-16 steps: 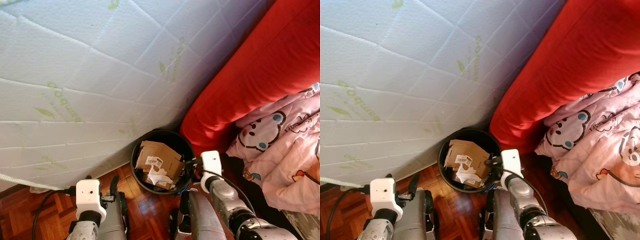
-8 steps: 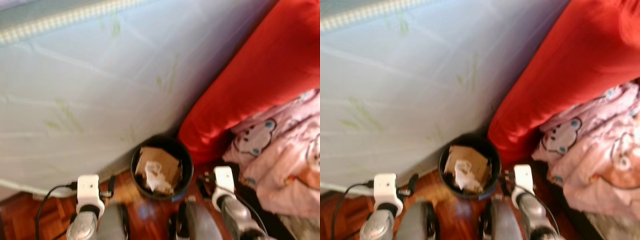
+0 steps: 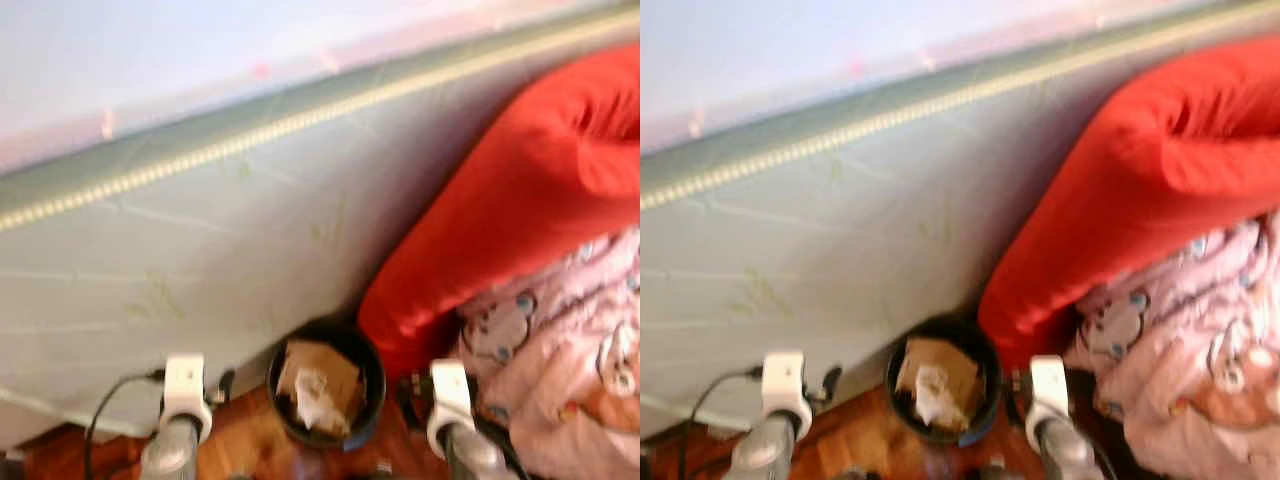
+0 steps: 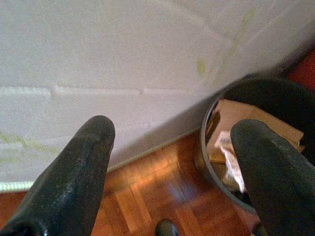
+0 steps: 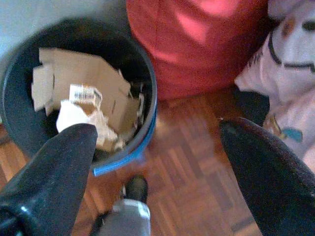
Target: Clean up the room
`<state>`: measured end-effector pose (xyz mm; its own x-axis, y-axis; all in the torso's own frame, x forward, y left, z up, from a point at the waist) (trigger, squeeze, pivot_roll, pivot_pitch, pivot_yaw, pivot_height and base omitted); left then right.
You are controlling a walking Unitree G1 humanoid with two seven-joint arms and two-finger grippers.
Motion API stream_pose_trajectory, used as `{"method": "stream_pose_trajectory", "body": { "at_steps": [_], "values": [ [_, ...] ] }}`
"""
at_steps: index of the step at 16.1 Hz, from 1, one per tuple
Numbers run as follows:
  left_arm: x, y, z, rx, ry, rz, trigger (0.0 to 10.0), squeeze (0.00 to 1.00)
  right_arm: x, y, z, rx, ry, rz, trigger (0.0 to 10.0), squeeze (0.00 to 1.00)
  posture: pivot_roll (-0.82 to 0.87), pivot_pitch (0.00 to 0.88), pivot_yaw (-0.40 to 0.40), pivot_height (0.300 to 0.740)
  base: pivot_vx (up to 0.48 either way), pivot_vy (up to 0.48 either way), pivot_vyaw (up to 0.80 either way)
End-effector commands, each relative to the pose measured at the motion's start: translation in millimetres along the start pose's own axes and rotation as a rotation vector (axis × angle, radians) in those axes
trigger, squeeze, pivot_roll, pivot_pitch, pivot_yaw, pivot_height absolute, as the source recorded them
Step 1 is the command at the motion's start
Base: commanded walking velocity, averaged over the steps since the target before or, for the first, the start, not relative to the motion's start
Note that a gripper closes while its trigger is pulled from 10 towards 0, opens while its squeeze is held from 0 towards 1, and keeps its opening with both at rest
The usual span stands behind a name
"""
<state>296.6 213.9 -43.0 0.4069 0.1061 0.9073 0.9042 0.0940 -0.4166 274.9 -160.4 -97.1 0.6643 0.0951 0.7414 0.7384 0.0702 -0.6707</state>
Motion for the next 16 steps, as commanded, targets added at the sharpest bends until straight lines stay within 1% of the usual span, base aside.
{"method": "stream_pose_trajectory", "body": {
  "at_steps": [1,3,4,5,6,9,11,13,15,16],
  "values": [
    [-31,-8.0,8.6,0.017,-0.003,0.113,10.0,0.0,-26,-6.8,-5.3,-0.013,0.037,0.065,10.0,0.0,0.04,0.062,-0.054,0.74,0.0,0.0,0.0],
    [-44,-10.5,12.0,0.024,0.013,0.172,10.0,0.0,-36,-10.5,-10.0,-0.027,0.05,0.091,10.0,0.0,0.04,0.029,-0.051,0.74,0.0,0.0,0.0],
    [-56,-12.6,13.4,0.026,0.028,0.228,10.0,0.0,-48,-15.0,-20.1,-0.061,0.067,0.126,10.0,0.0,0.04,0.0,-0.046,0.74,0.0,0.0,0.0],
    [-63,-13.6,13.1,0.024,0.038,0.263,10.0,0.0,-54,-19.2,-34.3,-0.093,0.082,0.146,10.0,0.0,0.04,0.0,-0.043,0.74,0.0,0.0,0.0],
    [-66,-14.1,13.2,0.023,0.045,0.28,10.0,0.0,-57,-21.1,-39.3,-0.107,0.09,0.157,10.0,0.0,0.04,0.0,-0.042,0.74,0.0,0.0,0.0],
    [-73,-15.5,15.7,0.021,0.068,0.332,10.0,0.0,-58,-20.1,-37.2,-0.121,0.111,0.168,10.0,0.0,0.02,0.0,-0.035,0.74,0.0,0.0,0.0],
    [-75,-15.7,13.4,0.011,0.08,0.345,10.0,0.0,-61,-21.0,-36.2,-0.125,0.107,0.183,10.0,0.0,0.01,0.0,-0.026,0.74,0.0,0.0,0.0],
    [-77,-16.3,12.4,0.002,0.095,0.357,10.0,0.0,-69,-23.2,-29.7,-0.119,0.118,0.197,10.0,0.0,0.02,0.0,-0.006,0.74,0.0,0.0,0.0],
    [-78,-17.4,15.3,0.005,0.101,0.362,10.0,0.0,-76,-25.0,-22.6,-0.107,0.12,0.213,10.0,0.0,0.01,0.0,0.004,0.74,0.0,0.0,0.0],
    [-81,-19.3,18.3,-0.003,0.124,0.381,10.0,0.0,-81,-26.3,-17.5,-0.088,0.106,0.225,10.0,0.0,-0.01,0.001,0.011,0.74,0.0,0.0,0.0]
  ]
}}
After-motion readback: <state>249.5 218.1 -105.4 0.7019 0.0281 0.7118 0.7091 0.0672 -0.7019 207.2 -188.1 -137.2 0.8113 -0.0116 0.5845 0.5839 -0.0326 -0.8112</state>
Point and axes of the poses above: a point about 5 cm out from each wrist's last joint towards the gripper, its own y axis pointing out of the wrist towards the gripper, its own x axis along the axis of the wrist's last joint, z = x × y, the point moved 6 cm from there along y, pointing out of the wrist towards the gripper, and after that the axes turned 7 degrees about -y, right-handed, at the moved point
